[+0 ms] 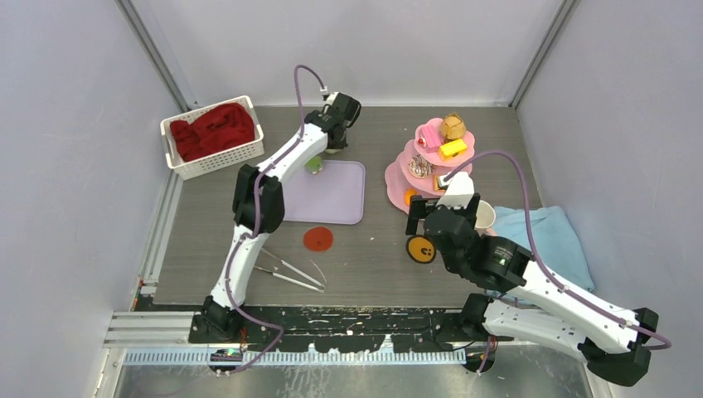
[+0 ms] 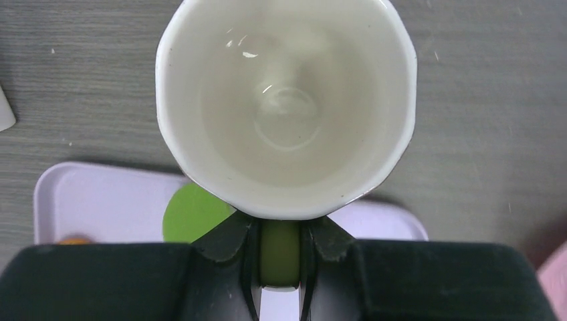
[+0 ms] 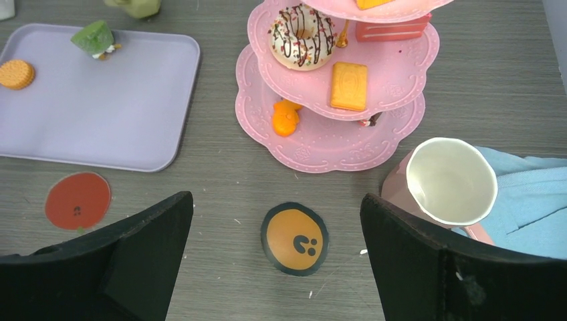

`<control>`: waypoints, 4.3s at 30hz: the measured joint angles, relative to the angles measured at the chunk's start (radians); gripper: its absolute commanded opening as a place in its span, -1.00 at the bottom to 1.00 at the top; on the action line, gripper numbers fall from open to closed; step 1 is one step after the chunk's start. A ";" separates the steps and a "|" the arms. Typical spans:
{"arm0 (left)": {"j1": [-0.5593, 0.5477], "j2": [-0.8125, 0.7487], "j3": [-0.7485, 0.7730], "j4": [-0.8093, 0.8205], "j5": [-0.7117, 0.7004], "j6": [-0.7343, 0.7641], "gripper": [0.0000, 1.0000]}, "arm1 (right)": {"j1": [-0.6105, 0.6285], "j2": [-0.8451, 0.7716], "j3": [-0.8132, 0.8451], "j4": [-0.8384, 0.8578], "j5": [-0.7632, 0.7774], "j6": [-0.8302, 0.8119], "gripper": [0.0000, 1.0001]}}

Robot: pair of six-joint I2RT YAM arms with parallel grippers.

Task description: Serve the afternoon tea

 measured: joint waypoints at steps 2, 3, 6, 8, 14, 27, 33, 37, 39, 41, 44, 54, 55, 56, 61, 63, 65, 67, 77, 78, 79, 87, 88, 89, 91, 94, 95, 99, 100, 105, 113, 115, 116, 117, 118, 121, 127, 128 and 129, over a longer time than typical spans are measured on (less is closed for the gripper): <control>-0.010 -0.074 -0.077 0.004 0.041 0.038 -1.00 | 0.000 -0.022 0.000 0.000 0.002 0.000 0.99; -0.017 -0.126 -0.135 0.016 0.058 0.056 -1.00 | 0.000 -0.031 0.000 0.000 0.005 0.002 0.99; -0.044 -0.306 -0.312 0.031 0.085 0.100 -1.00 | 0.000 -0.042 0.000 -0.018 0.022 0.031 0.99; -0.066 -0.436 -0.427 0.041 0.094 0.111 -1.00 | 0.000 -0.040 0.000 -0.045 0.031 0.060 0.99; -0.148 -0.888 -0.831 0.113 0.107 0.127 -1.00 | 0.000 0.002 0.000 -0.116 0.035 0.125 1.00; -0.308 -1.304 -1.494 0.282 0.076 0.107 -1.00 | 0.000 -0.053 0.000 -0.151 0.033 0.169 1.00; -0.385 -1.373 -1.674 0.465 0.064 0.135 -1.00 | 0.000 -0.062 0.000 -0.167 0.021 0.195 1.00; -0.413 -1.373 -1.717 0.501 0.039 0.148 -1.00 | 0.000 -0.059 -0.002 -0.172 0.009 0.203 1.00; -0.427 -1.373 -1.718 0.512 0.018 0.154 -1.00 | 0.000 -0.052 -0.002 -0.172 0.004 0.204 1.00; -0.441 -1.373 -1.718 0.526 0.000 0.157 -1.00 | 0.000 -0.043 -0.003 -0.177 0.002 0.206 0.95; -0.452 -1.372 -1.718 0.537 -0.017 0.158 -1.00 | 0.000 -0.021 -0.003 -0.204 0.002 0.211 0.95; -0.455 -1.347 -1.770 0.571 -0.046 0.127 -1.00 | -0.048 0.109 0.013 -0.414 0.040 0.428 1.00; -0.455 -1.347 -1.776 0.572 -0.046 0.124 -1.00 | -0.077 0.105 0.013 -0.427 0.036 0.438 1.00; -0.455 -1.347 -1.783 0.571 -0.046 0.120 -1.00 | -0.108 0.094 0.013 -0.436 0.030 0.441 1.00; -0.455 -1.348 -1.796 0.580 -0.046 0.101 -1.00 | -0.289 0.008 0.023 -0.430 -0.034 0.408 1.00; -0.455 -1.348 -1.797 0.582 -0.045 0.100 -1.00 | -0.348 -0.002 0.034 -0.425 -0.064 0.388 1.00; -0.455 -1.347 -1.797 0.581 -0.046 0.096 -1.00 | -0.390 0.015 0.045 -0.417 -0.093 0.375 1.00; -0.455 -1.344 -1.793 0.571 -0.051 0.076 -0.94 | -0.411 0.043 0.045 -0.409 -0.121 0.367 1.00; -0.455 -1.279 -1.708 0.457 -0.080 -0.010 0.01 | -0.553 0.083 0.038 -0.372 -0.214 0.338 1.00; -0.455 -1.279 -1.706 0.452 -0.080 -0.014 0.08 | -0.582 0.082 0.037 -0.365 -0.222 0.334 1.00; -0.455 -1.279 -1.703 0.446 -0.080 -0.019 0.13 | -0.613 0.080 0.035 -0.358 -0.231 0.330 1.00; -0.455 -1.279 -1.670 0.384 -0.076 -0.028 0.48 | -0.904 0.098 0.032 -0.310 -0.363 0.291 1.00; -0.455 -1.280 -1.659 0.372 -0.076 -0.028 0.50 | -0.938 0.111 0.032 -0.304 -0.385 0.283 1.00; -0.455 -1.283 -1.648 0.362 -0.076 -0.026 0.52 | -0.970 0.126 0.032 -0.299 -0.404 0.277 1.00; -0.455 -1.293 -1.630 0.345 -0.077 -0.026 0.54 | -1.026 0.150 0.032 -0.294 -0.434 0.269 1.00; -0.455 -1.326 -1.606 0.318 -0.081 -0.022 0.57 | -1.121 0.158 0.032 -0.292 -0.479 0.263 1.00; -0.455 -1.337 -1.601 0.313 -0.083 -0.020 0.57 | -1.155 0.156 0.032 -0.291 -0.494 0.261 1.00; -0.455 -1.380 -1.580 0.293 -0.087 0.006 0.59 | -1.287 0.153 0.032 -0.286 -0.592 0.267 1.00; -0.455 -1.386 -1.571 0.285 -0.088 0.018 0.60 | -1.310 0.154 0.032 -0.287 -0.614 0.274 1.00; -0.455 -1.424 -1.530 0.255 -0.089 0.062 0.66 | -1.368 0.203 0.058 -0.334 -0.681 0.320 1.00; -0.455 -1.547 -1.466 0.210 -0.131 0.084 0.92 | -1.426 0.233 0.079 -0.417 -0.708 0.400 1.00; -0.455 -1.580 -1.466 0.200 -0.156 0.079 0.94 | -1.428 0.221 0.079 -0.409 -0.708 0.372 1.00; -0.455 -1.599 -1.466 0.191 -0.170 0.078 0.95 | -1.428 0.204 0.077 -0.394 -0.705 0.340 0.99; -0.455 -1.613 -1.466 0.186 -0.181 0.078 0.96 | -1.428 0.188 0.076 -0.385 -0.701 0.318 0.99; -0.455 -1.625 -1.466 0.182 -0.191 0.077 0.96 | -1.428 0.164 0.073 -0.370 -0.690 0.286 0.99; -0.455 -1.645 -1.466 0.177 -0.211 0.079 0.96 | -1.428 0.091 0.048 -0.318 -0.681 0.206 0.99; -0.455 -1.632 -1.465 0.175 -0.218 0.089 0.96 | -1.426 0.024 -0.075 -0.173 -0.794 0.118 0.99; -0.455 -1.624 -1.463 0.172 -0.218 0.091 0.96 | -1.426 0.023 -0.094 -0.153 -0.811 0.112 1.00; -0.455 -1.614 -1.461 0.171 -0.217 0.097 0.96 | -1.426 0.023 -0.117 -0.132 -0.833 0.106 0.99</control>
